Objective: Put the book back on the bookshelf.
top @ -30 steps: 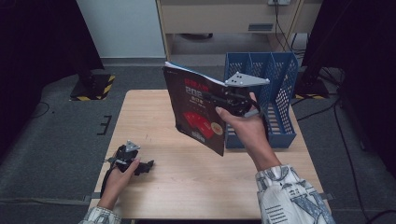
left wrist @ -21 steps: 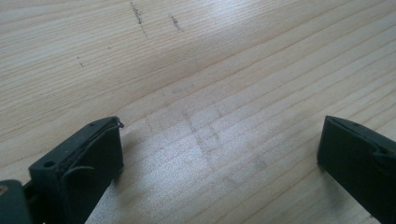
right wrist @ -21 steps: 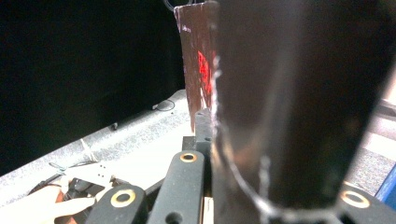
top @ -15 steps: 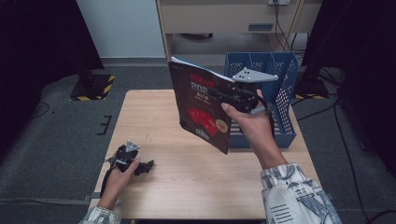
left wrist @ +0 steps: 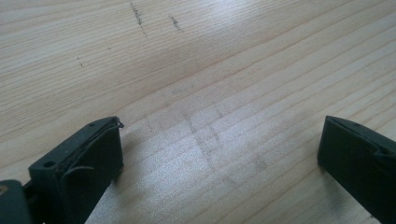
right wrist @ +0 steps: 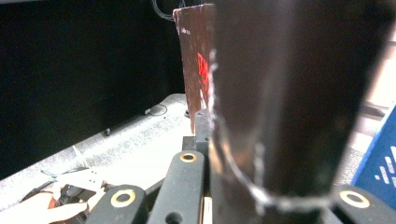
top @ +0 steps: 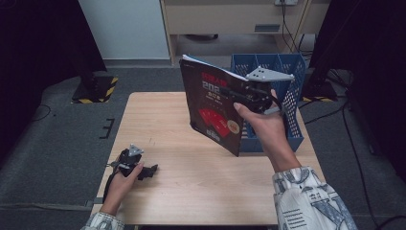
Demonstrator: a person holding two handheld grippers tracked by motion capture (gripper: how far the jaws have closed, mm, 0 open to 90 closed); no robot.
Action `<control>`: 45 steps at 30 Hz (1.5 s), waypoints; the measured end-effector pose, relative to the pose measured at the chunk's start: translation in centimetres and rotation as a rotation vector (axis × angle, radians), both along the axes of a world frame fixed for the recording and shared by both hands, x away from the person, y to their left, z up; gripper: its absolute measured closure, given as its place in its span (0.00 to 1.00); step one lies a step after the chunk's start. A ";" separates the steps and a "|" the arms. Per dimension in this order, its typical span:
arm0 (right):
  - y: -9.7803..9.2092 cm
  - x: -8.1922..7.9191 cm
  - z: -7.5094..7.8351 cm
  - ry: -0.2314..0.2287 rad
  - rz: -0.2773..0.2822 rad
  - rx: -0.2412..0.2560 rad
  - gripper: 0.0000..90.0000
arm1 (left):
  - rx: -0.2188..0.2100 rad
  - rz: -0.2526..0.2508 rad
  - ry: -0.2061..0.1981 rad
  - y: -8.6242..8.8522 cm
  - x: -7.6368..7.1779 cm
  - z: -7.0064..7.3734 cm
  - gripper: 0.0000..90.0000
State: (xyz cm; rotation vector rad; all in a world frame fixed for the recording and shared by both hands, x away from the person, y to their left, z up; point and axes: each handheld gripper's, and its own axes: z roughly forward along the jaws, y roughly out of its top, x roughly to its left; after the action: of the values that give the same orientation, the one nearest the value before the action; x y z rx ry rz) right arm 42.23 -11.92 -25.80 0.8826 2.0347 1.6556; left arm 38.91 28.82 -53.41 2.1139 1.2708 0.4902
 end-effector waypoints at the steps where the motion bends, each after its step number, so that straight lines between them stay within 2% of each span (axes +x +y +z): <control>1: -0.1 0.0 0.1 0.000 -0.002 0.001 0.97 | -0.001 -0.001 0.000 0.0 0.0 0.0 0.00; 18: -1.6 0.0 0.7 -0.005 -0.023 -0.001 0.97 | -0.007 0.000 -0.015 0.0 0.0 -0.1 0.00; 33: -4.8 -1.0 0.9 -0.011 -0.068 0.022 0.97 | -0.009 -0.003 -0.017 0.0 0.0 -0.2 0.00; 45: -6.9 -1.4 1.0 -0.014 -0.108 0.012 0.97 | -0.009 -0.005 -0.019 0.0 0.1 -0.2 0.00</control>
State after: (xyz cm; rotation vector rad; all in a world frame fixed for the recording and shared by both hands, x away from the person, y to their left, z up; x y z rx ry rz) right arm 40.81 -18.86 -24.76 0.9646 1.9338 1.6129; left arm 38.97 28.81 -53.58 2.0994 1.2551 0.4996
